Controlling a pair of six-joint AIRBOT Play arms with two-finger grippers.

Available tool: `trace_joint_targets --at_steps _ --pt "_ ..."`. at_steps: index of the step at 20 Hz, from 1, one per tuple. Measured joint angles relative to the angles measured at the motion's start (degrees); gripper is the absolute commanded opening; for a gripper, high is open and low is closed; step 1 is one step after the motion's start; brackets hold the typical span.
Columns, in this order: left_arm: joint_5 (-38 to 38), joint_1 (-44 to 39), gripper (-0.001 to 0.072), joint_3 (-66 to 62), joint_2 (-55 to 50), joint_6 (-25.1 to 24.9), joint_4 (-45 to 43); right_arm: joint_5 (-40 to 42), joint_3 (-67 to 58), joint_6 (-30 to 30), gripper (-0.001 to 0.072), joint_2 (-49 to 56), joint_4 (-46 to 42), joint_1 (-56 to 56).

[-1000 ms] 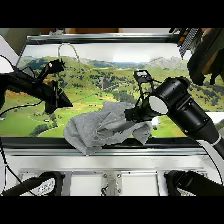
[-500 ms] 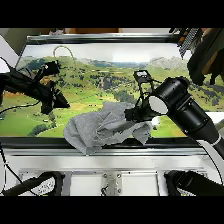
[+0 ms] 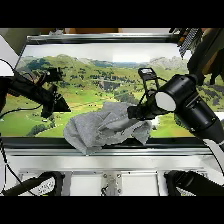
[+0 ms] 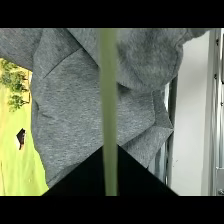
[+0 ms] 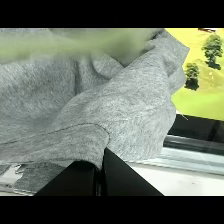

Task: Fold the clothes and pants, and hang the long-sleeved shirts on hangers.

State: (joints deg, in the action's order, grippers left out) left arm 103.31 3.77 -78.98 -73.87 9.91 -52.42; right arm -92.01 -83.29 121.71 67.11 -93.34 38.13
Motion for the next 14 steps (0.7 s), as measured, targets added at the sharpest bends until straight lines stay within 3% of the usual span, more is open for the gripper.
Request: trace_joint_targets --at_steps 6,14 --pt "-1.66 0.22 0.001 6.25 1.77 -4.92 0.02 -4.28 -1.53 -0.66 0.0023 -0.66 2.01 -6.27" --pt "-1.66 0.98 0.001 7.96 5.64 -5.6 0.07 -5.75 -2.05 -1.6 0.0023 -0.72 3.96 -11.8"
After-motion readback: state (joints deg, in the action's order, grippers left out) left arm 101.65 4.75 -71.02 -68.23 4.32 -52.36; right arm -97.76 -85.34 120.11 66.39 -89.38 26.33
